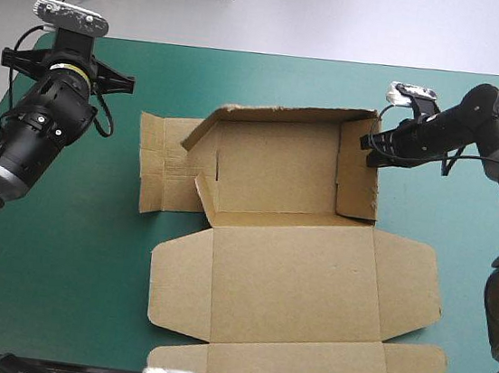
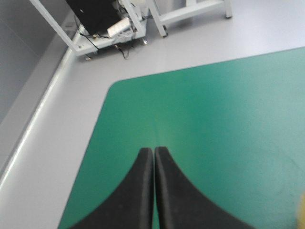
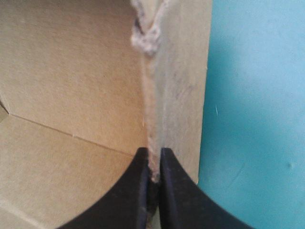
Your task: Fold the box
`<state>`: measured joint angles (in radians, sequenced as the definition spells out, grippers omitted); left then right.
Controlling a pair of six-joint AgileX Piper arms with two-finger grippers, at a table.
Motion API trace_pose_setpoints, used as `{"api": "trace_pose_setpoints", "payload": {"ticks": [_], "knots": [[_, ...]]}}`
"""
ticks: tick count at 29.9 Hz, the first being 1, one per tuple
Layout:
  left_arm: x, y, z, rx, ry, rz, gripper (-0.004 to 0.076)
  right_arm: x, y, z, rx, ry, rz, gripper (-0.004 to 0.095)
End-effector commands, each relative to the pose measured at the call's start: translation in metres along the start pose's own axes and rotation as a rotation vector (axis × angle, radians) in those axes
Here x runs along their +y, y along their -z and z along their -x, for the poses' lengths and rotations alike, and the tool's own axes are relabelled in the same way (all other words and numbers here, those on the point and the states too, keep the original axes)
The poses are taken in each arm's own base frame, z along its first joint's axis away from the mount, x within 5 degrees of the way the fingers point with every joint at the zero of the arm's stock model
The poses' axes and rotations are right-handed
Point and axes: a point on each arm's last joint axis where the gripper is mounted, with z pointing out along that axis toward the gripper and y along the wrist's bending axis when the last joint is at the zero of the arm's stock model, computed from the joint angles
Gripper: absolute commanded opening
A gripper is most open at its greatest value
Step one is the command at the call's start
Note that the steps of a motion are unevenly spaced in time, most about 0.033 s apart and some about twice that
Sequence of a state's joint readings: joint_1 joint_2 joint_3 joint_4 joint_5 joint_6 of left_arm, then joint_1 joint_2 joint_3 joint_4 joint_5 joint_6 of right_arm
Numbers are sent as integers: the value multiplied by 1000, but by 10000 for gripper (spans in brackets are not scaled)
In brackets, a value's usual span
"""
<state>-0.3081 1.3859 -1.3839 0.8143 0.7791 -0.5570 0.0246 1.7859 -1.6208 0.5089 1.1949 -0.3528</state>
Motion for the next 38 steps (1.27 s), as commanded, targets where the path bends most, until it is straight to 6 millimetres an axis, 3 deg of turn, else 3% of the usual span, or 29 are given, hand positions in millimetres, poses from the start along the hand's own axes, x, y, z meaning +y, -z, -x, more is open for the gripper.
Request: {"api": "trace_pose_setpoints", "payload": {"ticks": [1,6,13,16,26,29,33,38], "knots": [[5,18,13,-63,33,-70,-5,-3,-12,2,44,74,36,9],[-1,18,9,-23,10,-139,-5,-16,-30,11,-14,97,0,117],[-5,19,8,-8,-6,-177,-5,-19,-29,18,-92,100,-35,388],[-4,19,6,7,-19,-171,-5,-14,-20,21,-84,119,-21,418],[-1,19,-4,114,-36,-136,-5,24,68,44,-206,189,-83,418],[0,19,-7,155,-39,-122,-6,37,91,42,-266,196,-91,418],[2,20,-10,184,-43,-111,-6,52,121,31,-337,59,-96,418],[2,20,-10,186,-47,-105,-6,63,141,23,-386,88,-102,414]]}}
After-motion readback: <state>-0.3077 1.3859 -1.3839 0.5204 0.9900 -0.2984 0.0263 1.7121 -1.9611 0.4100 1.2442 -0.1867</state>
